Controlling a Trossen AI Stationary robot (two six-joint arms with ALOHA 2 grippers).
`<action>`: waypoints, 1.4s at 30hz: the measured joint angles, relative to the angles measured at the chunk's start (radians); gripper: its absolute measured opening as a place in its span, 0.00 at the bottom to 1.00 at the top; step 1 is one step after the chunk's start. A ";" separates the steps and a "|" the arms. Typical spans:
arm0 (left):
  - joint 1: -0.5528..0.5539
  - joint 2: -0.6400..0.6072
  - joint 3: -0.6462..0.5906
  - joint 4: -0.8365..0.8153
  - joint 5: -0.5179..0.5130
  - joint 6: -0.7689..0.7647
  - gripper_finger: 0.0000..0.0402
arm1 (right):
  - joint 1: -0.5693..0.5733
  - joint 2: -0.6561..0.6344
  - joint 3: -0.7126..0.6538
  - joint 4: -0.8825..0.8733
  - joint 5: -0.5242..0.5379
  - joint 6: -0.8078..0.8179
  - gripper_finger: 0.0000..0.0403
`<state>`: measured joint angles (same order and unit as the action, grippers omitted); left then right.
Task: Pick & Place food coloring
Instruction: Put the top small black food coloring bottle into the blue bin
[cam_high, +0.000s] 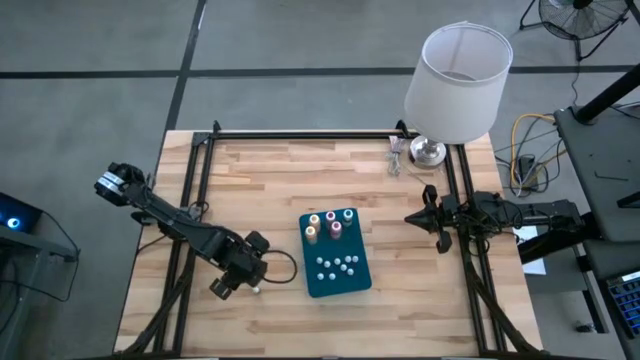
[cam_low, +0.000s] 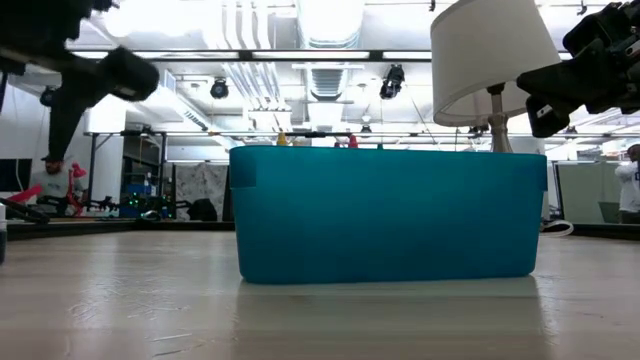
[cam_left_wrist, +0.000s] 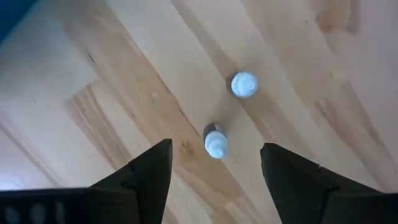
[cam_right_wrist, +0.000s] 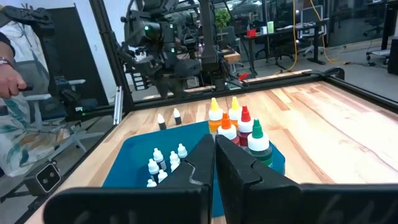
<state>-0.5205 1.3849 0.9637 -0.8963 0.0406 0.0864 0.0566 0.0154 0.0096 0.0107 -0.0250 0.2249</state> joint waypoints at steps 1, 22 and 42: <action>0.000 0.000 -0.011 0.001 0.000 0.001 0.54 | 0.000 0.000 0.000 0.000 0.000 0.000 0.02; 0.026 0.054 -0.171 0.171 -0.001 -0.031 0.54 | 0.000 0.000 0.000 0.000 0.000 0.000 0.02; 0.048 0.097 -0.160 0.224 0.010 -0.071 0.53 | 0.000 0.000 0.000 0.000 0.000 0.000 0.02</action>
<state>-0.4725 1.4815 0.8033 -0.6727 0.0511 0.0155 0.0566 0.0158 0.0093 0.0107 -0.0248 0.2249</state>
